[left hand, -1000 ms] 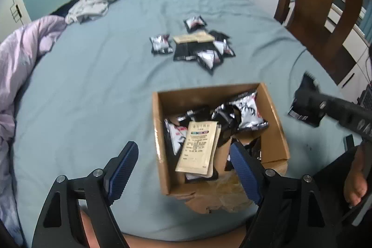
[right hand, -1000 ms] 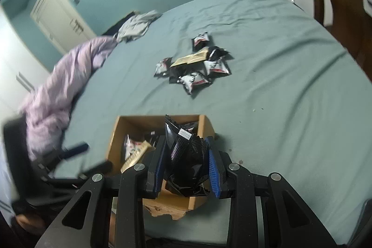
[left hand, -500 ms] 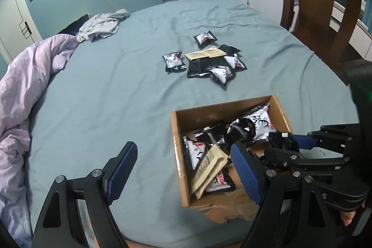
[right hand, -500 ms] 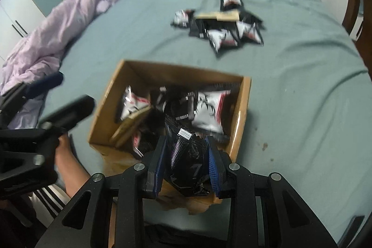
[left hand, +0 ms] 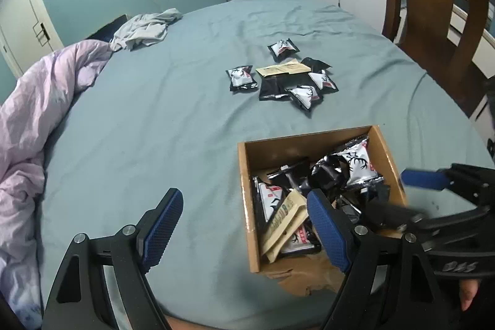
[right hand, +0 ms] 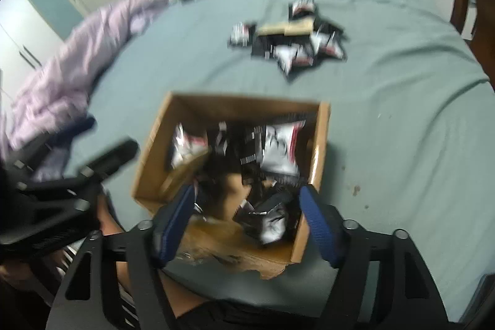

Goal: Organize snacks
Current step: 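Lower the tan sachet and black packet into the box and open both tools, then move both open tools back toward the remaining packets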

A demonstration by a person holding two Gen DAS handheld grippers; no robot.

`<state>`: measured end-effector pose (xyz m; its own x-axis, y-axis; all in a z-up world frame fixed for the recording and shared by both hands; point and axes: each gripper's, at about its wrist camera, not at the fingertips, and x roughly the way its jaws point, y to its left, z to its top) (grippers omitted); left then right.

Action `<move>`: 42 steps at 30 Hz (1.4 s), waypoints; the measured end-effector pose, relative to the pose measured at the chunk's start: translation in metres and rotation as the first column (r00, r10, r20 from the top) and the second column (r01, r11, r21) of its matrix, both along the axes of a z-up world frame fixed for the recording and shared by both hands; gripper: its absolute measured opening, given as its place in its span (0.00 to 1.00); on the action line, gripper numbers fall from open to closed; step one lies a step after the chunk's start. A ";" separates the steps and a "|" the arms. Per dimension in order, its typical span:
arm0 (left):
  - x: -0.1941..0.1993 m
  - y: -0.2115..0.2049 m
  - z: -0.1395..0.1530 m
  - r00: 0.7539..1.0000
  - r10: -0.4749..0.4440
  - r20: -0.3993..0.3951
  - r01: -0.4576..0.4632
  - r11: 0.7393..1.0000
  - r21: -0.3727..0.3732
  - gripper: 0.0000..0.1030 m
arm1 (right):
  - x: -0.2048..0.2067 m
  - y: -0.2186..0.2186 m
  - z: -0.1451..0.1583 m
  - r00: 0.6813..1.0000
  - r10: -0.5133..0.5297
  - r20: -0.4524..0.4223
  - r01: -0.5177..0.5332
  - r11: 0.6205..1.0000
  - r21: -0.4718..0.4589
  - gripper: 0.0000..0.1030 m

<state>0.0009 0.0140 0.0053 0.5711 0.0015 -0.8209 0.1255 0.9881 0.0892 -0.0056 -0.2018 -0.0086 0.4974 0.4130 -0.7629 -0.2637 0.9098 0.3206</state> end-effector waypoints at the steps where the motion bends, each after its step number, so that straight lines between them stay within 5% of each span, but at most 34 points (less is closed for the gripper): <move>1: 0.000 0.000 0.000 1.000 0.002 0.000 -0.002 1.000 -0.004 0.81 | -0.003 -0.006 0.004 1.000 -0.019 0.023 0.018 1.000 0.022 0.74; 11: -0.003 -0.004 0.000 1.000 -0.003 -0.005 0.003 1.000 -0.002 0.81 | -0.028 -0.062 0.027 0.960 -0.246 0.138 0.234 0.967 0.097 0.77; 15: -0.004 -0.010 -0.001 0.999 -0.033 -0.009 0.033 0.999 0.006 0.81 | -0.016 -0.074 0.022 0.958 -0.281 0.059 0.266 0.945 0.188 0.78; 24: 0.002 -0.017 -0.004 0.997 -0.067 -0.033 0.067 0.998 -0.005 0.81 | 0.057 -0.089 0.001 0.934 -0.334 -0.124 0.355 0.905 0.234 0.78; 31: 0.010 -0.026 -0.011 0.992 -0.104 -0.076 0.102 0.994 -0.025 0.81 | 0.110 -0.080 -0.014 0.936 -0.307 -0.171 0.338 0.919 0.203 0.78; 42: 0.016 -0.034 -0.016 0.986 -0.137 -0.098 0.134 0.990 -0.032 0.81 | 0.197 -0.019 -0.027 0.989 -0.063 -0.135 0.070 0.997 0.045 0.78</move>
<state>0.0174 -0.0197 -0.0110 0.4799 -0.0917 -0.8725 0.2655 0.9631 0.0449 0.1914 -0.2209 -0.0358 0.4206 0.4212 -0.8036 -0.1551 0.9060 0.3938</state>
